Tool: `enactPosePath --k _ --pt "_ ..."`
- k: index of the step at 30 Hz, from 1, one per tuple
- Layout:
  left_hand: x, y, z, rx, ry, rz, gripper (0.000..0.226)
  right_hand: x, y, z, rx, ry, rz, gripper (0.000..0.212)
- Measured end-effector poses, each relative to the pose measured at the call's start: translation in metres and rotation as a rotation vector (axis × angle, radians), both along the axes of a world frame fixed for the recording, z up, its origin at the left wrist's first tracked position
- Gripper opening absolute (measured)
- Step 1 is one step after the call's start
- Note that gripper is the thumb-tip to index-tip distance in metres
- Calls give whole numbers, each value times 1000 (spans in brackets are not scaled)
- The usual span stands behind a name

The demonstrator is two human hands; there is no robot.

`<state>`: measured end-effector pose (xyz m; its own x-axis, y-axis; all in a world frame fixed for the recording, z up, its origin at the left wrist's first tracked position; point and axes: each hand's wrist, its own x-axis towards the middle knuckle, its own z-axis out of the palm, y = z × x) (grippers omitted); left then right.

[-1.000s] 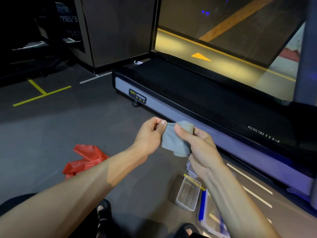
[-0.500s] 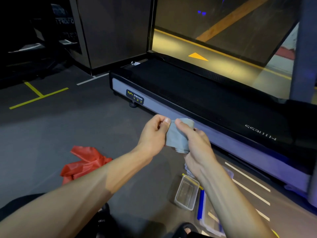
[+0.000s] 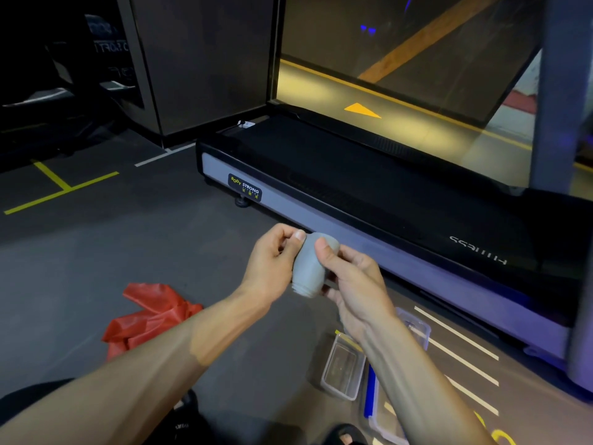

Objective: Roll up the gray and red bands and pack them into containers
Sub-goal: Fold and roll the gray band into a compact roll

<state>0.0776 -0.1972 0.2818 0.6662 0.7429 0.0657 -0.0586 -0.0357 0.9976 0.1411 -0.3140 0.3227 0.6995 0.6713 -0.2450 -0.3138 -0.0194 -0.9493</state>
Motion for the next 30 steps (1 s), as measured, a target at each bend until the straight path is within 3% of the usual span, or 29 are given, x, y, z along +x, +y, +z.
enactPosePath --k 4,10,21,26,30 --pt "2 2 1 -131 -60 -21 25 5 1 -1 18 17 -15 48" --pt "4 9 0 -151 -85 -7 24 7 11 -4 16 35 -43 31" --pt "5 30 -3 115 -18 19 24 8 29 -1 7 -6 -62 26" --pt "7 29 0 -186 -15 32 24 4 34 -3 -3 40 -110 30" --pt "4 28 5 -129 8 120 32 -4 32 -1 17 67 -133 30"
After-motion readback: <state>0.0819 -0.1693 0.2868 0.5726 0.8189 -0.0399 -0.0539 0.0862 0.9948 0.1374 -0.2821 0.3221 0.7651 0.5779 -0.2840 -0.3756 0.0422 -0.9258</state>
